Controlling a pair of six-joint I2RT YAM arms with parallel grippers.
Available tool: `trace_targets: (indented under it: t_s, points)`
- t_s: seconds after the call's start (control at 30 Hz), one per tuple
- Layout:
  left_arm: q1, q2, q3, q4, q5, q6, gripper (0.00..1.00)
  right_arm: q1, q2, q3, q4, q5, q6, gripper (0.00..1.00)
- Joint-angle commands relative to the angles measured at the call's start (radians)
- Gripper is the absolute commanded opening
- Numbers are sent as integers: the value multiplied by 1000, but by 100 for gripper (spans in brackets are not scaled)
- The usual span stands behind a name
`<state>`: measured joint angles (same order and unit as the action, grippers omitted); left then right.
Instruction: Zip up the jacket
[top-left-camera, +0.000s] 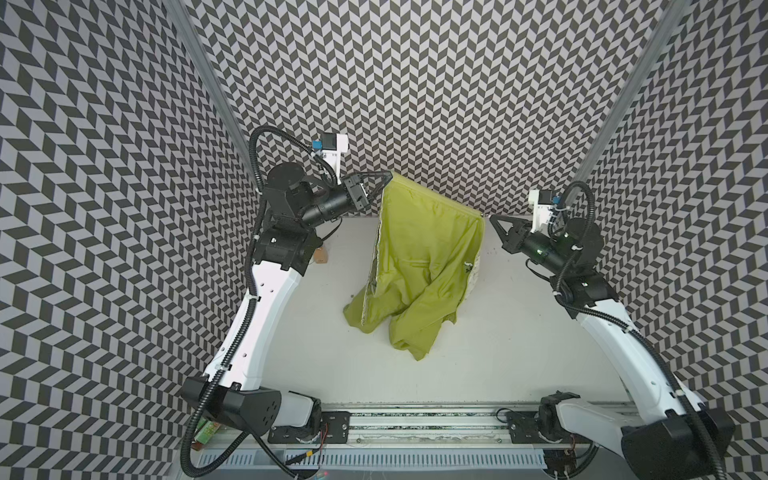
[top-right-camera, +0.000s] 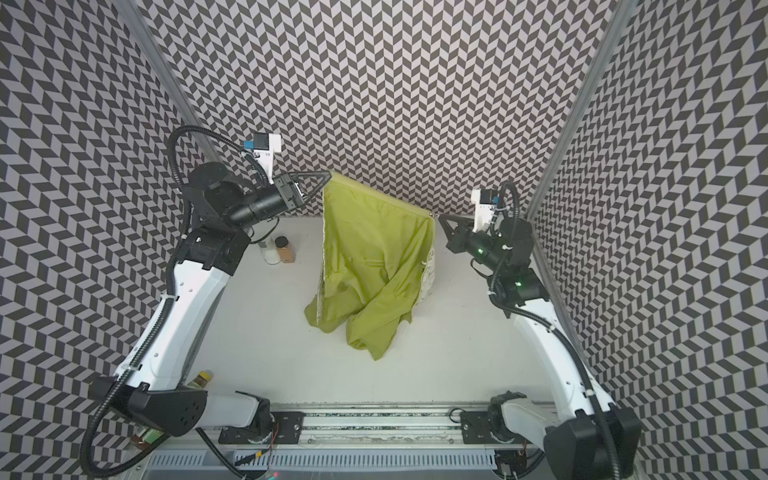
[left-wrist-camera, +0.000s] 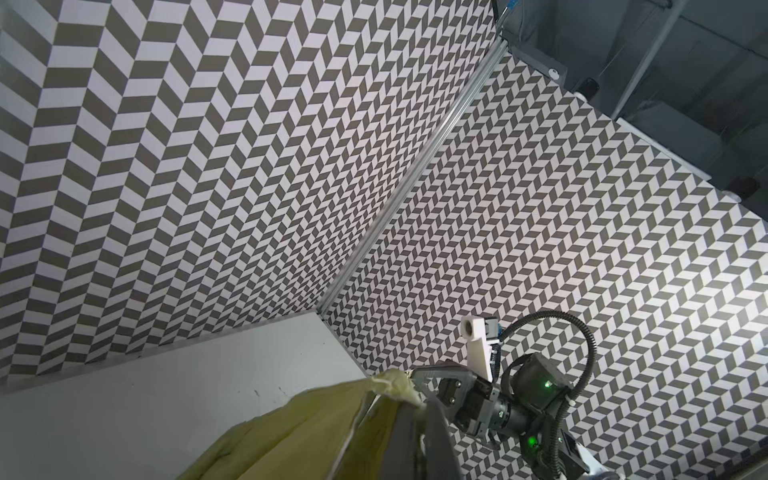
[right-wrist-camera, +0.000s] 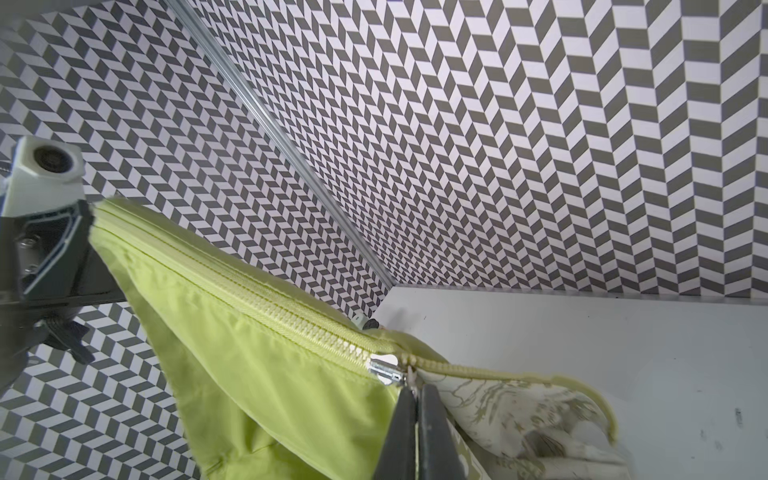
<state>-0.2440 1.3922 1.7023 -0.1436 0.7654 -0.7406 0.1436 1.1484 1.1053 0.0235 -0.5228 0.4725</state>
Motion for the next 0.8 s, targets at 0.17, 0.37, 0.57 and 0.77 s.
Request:
trace_targets:
  t_s: [0.17, 0.37, 0.57, 0.77]
  points:
    - [116, -21, 124, 88, 43, -28, 0, -87, 56, 188, -88, -77, 42, 0]
    - [260, -107, 37, 128, 101, -72, 0, -84, 69, 237, -101, -149, 29, 0]
    - [282, -325, -449, 270, 126, -94, 0, 65, -78, -293, 196, -232, 89, 0]
    - [282, -386, -620, 194, 142, -30, 0, 340, -54, -495, 290, -70, -2, 33]
